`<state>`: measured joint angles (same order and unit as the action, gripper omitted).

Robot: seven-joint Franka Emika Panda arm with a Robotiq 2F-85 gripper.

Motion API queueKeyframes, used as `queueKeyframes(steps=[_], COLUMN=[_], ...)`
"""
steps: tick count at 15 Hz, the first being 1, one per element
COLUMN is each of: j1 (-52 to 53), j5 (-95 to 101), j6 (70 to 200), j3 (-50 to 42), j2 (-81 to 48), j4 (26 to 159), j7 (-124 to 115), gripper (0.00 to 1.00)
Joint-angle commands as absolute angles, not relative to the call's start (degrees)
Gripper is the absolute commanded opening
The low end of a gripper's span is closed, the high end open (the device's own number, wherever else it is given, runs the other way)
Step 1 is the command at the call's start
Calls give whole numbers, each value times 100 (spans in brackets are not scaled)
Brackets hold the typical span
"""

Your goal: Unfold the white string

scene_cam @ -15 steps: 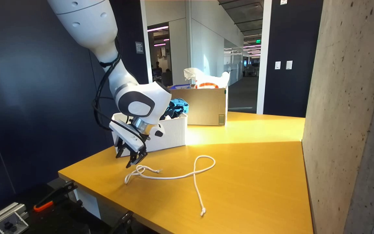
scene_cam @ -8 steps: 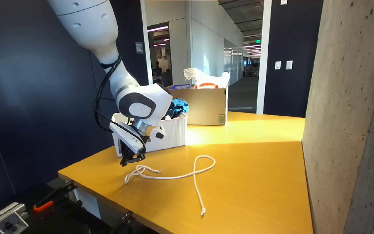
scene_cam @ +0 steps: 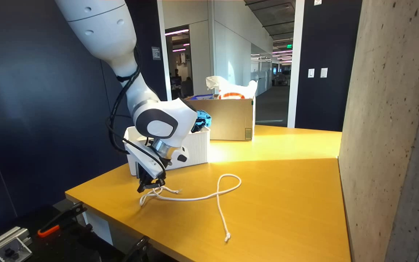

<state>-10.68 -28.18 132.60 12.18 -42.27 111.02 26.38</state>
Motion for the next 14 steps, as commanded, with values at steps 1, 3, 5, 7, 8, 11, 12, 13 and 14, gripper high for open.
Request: queueKeyframes(steps=[1, 3, 5, 7, 8, 11, 12, 13, 14], j1=[-1082, -1105, -1118, -1130, -1143, -1153, -1147, -1123, -1085], j5=[-2750, -2770, -2778, -2777, -2783, -2794, -2770, -2768, -2758], j6=[13250, 13283, 13307, 13300, 13310, 13442, 13437, 13464, 13547], j3=[1168, 1161, 1153, 1131, 1123, 1095, 1082, 1056, 1028], j2=[-4243, -4216, -4191, -4208, -4207, -4147, -4143, -4142, -4137], j4=[11104, 11158, 11198, 11198, 11211, 11303, 11303, 11295, 11306], j7=[2500, 2504, 2505, 2470, 2460, 2467, 2450, 2362, 2268], gripper=[0, 0, 0, 0, 0, 0, 0, 0, 0])
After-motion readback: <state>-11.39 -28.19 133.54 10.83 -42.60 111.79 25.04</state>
